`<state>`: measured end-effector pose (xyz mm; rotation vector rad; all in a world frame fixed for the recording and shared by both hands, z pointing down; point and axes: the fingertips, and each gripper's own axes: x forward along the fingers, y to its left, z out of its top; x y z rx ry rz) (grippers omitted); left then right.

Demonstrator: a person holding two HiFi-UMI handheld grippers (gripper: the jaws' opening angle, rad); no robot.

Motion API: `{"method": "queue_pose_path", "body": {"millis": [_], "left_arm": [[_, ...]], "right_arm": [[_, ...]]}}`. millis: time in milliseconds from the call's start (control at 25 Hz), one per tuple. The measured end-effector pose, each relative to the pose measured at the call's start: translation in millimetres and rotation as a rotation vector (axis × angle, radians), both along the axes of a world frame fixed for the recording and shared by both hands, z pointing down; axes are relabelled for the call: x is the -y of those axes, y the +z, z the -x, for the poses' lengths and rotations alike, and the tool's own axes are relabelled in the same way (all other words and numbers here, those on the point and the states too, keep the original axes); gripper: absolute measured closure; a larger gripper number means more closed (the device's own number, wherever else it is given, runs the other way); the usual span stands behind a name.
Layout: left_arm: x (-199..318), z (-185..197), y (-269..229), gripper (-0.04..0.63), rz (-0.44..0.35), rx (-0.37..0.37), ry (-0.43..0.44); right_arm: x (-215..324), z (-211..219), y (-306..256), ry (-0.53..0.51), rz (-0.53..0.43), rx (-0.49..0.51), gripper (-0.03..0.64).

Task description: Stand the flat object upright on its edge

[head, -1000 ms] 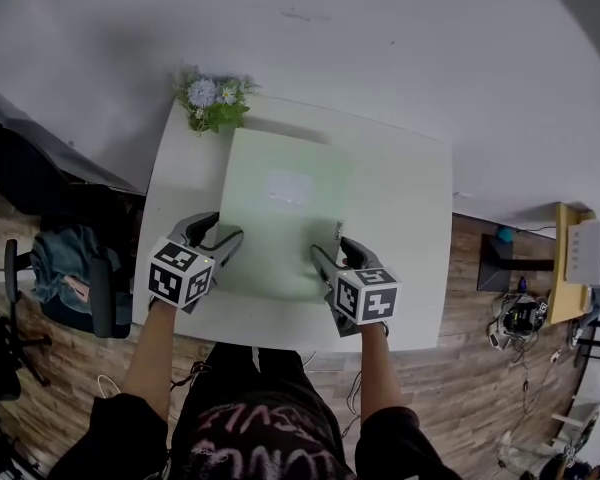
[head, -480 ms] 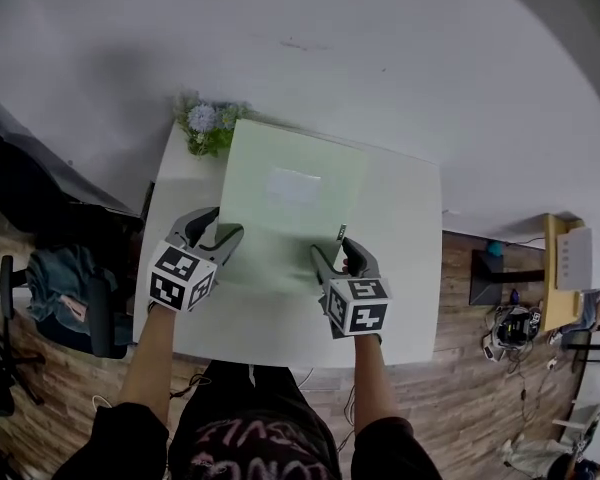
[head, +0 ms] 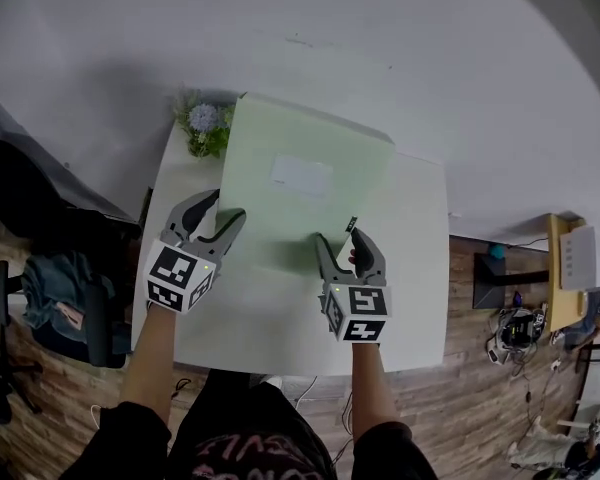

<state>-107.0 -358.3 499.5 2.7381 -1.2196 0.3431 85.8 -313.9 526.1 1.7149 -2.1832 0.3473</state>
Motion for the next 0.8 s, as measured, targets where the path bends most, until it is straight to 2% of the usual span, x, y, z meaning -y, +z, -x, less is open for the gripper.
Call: {"method": "queue_pose_path", "body": {"millis": [400,800], "left_arm": [[-25,8,0,0.364,-0.162,-0.048,-0.043],[-54,13,-2,0.364,-0.207,-0.042,-0.052]], "right_arm": [[-22,7,-5,-0.015,-0.175,-0.054,0.342],[-46,13,-9,-0.026,-0.237,-0.04,0.342]]}}
